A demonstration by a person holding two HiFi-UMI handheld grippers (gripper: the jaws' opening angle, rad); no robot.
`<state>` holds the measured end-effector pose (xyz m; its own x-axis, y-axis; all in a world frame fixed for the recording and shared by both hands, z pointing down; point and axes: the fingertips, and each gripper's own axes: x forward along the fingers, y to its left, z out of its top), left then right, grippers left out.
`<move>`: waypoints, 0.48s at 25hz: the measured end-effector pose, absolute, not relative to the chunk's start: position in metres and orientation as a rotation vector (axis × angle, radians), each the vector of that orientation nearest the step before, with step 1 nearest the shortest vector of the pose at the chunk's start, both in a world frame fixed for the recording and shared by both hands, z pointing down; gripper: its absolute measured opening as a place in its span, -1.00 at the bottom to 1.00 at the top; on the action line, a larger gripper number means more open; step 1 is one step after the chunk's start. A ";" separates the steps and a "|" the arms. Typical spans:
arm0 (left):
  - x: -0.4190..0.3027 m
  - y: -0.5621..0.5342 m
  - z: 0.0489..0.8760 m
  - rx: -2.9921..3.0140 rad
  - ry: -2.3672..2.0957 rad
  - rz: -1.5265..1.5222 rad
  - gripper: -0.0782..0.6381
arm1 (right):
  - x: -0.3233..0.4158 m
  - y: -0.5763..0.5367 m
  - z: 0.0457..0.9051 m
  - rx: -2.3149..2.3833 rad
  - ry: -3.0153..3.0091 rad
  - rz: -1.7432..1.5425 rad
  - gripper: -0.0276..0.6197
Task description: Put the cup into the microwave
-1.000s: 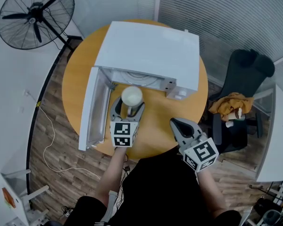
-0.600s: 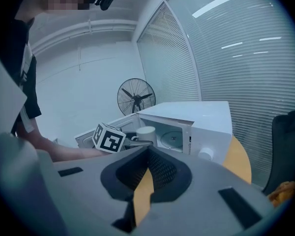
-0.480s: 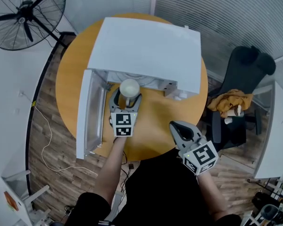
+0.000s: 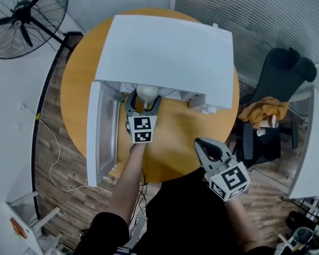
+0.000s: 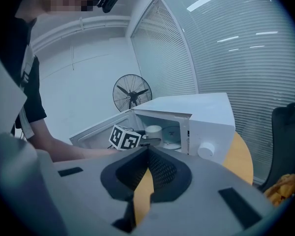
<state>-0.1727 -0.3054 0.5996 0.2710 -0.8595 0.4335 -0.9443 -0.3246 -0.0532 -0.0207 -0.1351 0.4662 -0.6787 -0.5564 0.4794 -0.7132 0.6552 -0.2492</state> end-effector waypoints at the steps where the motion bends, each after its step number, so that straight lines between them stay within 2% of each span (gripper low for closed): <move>1: -0.173 -0.309 0.601 2.323 -1.679 0.580 0.28 | -0.021 -0.136 0.467 1.006 -2.509 0.607 -0.89; 12: -0.164 -0.335 0.613 2.412 -1.659 0.579 0.28 | -0.018 -0.138 0.478 1.012 -2.486 0.676 -0.89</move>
